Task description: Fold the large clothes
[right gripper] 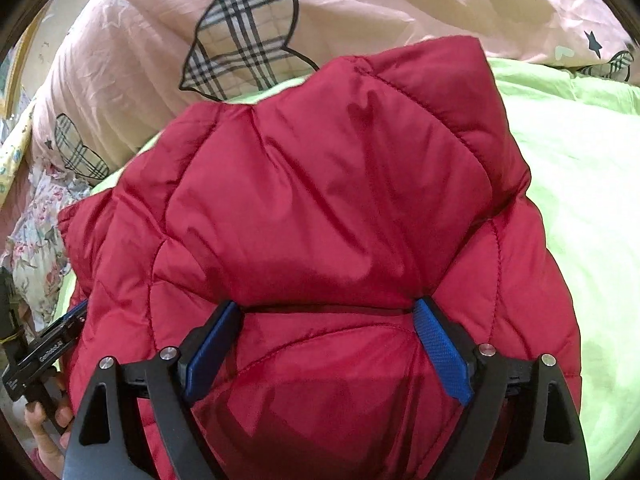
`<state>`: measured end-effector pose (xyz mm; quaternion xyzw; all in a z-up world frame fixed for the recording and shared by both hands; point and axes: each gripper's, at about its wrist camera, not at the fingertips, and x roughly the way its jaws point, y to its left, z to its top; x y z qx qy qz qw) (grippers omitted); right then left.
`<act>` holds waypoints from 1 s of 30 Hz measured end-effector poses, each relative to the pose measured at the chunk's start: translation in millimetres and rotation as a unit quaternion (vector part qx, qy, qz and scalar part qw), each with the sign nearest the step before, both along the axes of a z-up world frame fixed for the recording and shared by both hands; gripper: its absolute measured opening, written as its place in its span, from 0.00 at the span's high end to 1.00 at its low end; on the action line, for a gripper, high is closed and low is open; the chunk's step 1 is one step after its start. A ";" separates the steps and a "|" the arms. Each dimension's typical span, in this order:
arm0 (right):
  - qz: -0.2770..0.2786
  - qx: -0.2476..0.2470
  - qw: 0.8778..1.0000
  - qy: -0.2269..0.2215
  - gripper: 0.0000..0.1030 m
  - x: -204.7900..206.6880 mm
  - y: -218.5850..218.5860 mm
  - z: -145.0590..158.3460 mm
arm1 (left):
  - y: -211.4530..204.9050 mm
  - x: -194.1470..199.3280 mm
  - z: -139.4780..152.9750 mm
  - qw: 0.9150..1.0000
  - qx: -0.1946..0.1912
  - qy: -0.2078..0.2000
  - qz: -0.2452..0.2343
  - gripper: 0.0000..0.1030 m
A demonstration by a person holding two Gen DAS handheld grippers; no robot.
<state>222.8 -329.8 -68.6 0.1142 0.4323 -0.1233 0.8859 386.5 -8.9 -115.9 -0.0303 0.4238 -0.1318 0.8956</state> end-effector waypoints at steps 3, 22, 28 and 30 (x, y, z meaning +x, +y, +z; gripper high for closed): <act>0.003 0.004 1.000 -0.021 0.14 -16.6 3.8 11.6 | 4.0 -1.5 3.4 1.000 -0.011 0.004 -0.003 0.42; -0.031 0.000 0.998 -0.048 0.13 -96.7 -35.9 42.3 | 78.1 -65.8 44.1 0.996 -0.083 -0.018 -0.006 0.18; -0.036 0.028 0.998 -0.049 0.13 -106.6 -50.5 32.9 | 108.3 -77.2 38.5 0.996 -0.086 -0.013 0.021 0.16; -0.035 0.038 0.997 -0.052 0.13 -108.0 -54.6 30.8 | 114.0 -75.0 32.1 0.995 -0.096 -0.004 0.023 0.16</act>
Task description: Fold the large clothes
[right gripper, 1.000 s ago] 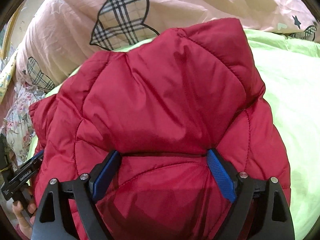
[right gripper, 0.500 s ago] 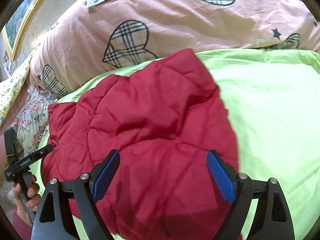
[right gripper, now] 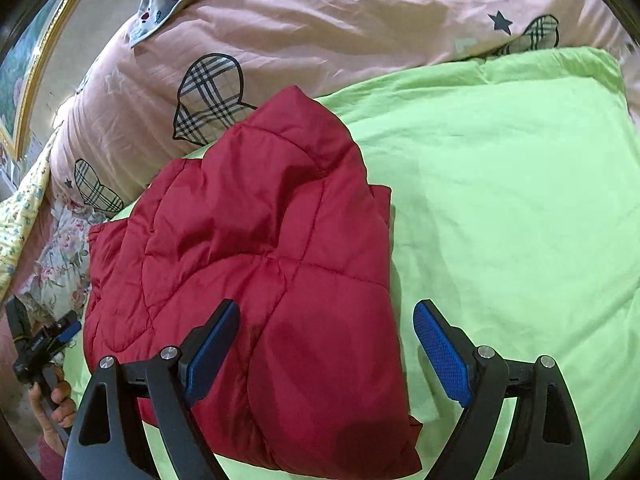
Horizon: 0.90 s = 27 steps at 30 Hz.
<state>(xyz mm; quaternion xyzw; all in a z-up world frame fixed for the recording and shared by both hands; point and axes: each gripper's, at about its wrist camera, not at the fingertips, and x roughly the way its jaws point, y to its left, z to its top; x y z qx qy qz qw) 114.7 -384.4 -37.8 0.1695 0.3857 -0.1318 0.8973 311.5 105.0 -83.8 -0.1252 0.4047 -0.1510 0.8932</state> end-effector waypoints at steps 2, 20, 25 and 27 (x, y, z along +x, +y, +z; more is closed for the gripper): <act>-0.001 0.012 1.000 -0.002 0.13 -0.8 -5.9 -3.8 | 12.5 2.5 -10.7 0.999 -0.045 0.016 -0.005 0.16; 0.020 0.150 0.988 0.015 0.10 21.6 -17.9 -49.9 | -4.1 52.1 -63.6 0.986 -0.140 0.086 -0.028 0.01; 0.018 0.143 0.989 0.020 0.22 22.6 -10.1 -50.4 | -9.6 48.7 -59.4 0.988 -0.127 0.074 -0.041 0.28; 0.024 0.139 0.990 0.020 0.34 20.6 -6.1 -46.0 | -10.2 43.2 -52.0 0.989 -0.122 0.062 -0.050 0.39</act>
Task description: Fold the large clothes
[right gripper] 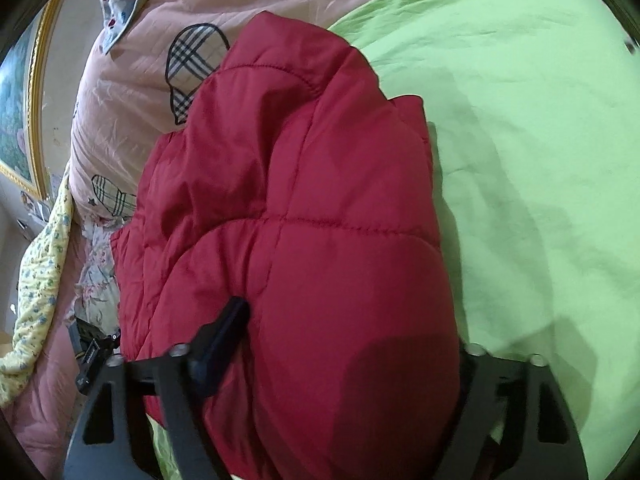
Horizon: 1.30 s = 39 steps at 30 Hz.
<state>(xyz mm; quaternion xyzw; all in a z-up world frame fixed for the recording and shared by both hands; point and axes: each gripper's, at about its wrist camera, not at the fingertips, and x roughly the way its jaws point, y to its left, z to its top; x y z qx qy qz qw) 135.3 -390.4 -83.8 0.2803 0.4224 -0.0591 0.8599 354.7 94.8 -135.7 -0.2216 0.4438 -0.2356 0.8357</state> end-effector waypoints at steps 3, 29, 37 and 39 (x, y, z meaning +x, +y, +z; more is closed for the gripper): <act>0.005 -0.005 1.000 -0.004 0.53 -3.9 6.8 8.8 | -1.3 -7.5 10.2 1.000 0.004 -0.014 -0.007 0.49; 0.040 0.045 0.998 -0.005 0.63 -125.8 72.2 37.9 | 77.7 -178.3 55.9 0.999 -0.010 0.001 -0.053 0.58; 0.021 0.031 0.999 0.000 0.59 -127.6 70.4 24.2 | 66.4 -173.1 52.0 0.999 0.040 -0.005 -0.026 0.53; 0.017 0.025 1.000 0.001 0.56 -128.0 70.6 22.5 | 63.9 -173.3 52.2 0.999 0.048 -0.009 -0.021 0.50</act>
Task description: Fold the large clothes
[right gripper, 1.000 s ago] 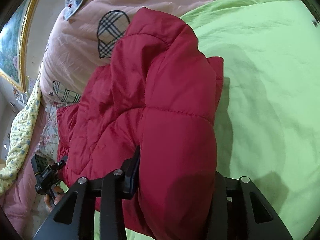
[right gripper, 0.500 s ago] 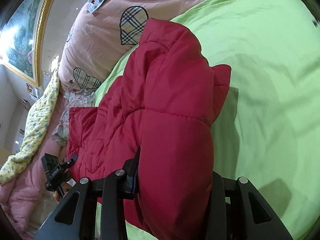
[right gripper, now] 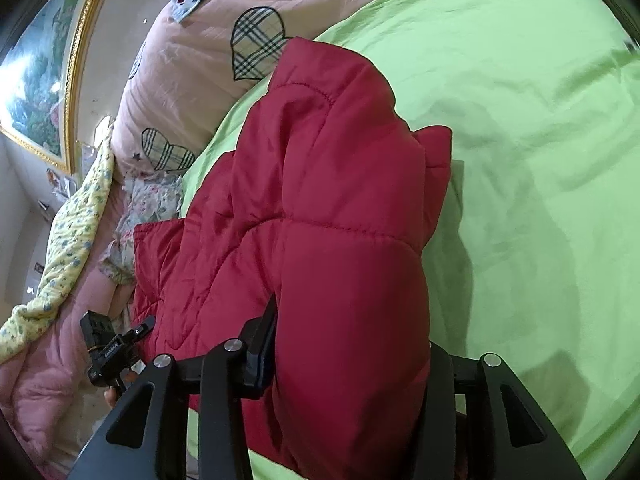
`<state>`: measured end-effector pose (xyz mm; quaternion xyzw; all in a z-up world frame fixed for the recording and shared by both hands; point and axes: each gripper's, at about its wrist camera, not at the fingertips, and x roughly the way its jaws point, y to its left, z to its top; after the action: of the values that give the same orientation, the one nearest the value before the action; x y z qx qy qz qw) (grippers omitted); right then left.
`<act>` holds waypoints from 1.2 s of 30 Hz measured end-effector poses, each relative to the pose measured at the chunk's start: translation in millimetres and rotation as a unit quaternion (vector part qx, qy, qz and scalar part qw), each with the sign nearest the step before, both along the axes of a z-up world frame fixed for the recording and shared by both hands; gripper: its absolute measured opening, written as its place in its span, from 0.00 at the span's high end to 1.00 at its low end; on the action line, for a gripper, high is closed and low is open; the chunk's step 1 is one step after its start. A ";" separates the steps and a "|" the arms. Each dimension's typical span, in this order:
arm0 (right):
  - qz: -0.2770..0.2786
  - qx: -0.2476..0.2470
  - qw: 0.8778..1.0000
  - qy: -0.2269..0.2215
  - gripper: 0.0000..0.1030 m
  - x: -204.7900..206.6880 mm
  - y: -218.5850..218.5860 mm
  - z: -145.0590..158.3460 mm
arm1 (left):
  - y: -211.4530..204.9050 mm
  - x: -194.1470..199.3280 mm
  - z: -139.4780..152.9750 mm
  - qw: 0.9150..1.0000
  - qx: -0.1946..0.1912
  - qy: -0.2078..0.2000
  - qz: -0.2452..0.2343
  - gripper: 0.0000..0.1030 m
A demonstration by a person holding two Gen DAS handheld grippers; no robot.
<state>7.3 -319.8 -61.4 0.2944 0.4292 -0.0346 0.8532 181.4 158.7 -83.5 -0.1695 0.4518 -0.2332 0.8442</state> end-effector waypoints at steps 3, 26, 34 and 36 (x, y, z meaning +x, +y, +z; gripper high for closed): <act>-0.003 -0.008 1.000 0.002 0.51 -2.6 1.1 0.3 | -0.9 -4.3 -2.3 1.000 0.018 -0.004 0.011 0.41; -0.021 -0.243 0.970 -0.001 0.02 36.1 28.2 54.4 | -61.8 -12.3 44.7 0.983 0.153 -0.083 0.051 0.01; 0.049 -0.288 0.954 0.074 0.16 84.1 51.7 19.7 | -88.3 14.0 27.1 0.983 0.175 -0.058 0.000 0.65; 0.046 -0.307 0.948 0.071 0.40 82.5 55.8 18.4 | -86.7 16.0 29.9 0.985 0.162 -0.058 -0.003 0.74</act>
<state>89.8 -264.0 -43.0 -0.0048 0.4703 -0.1463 0.8703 197.4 72.0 -53.7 -0.0153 0.4345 -0.1692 0.8845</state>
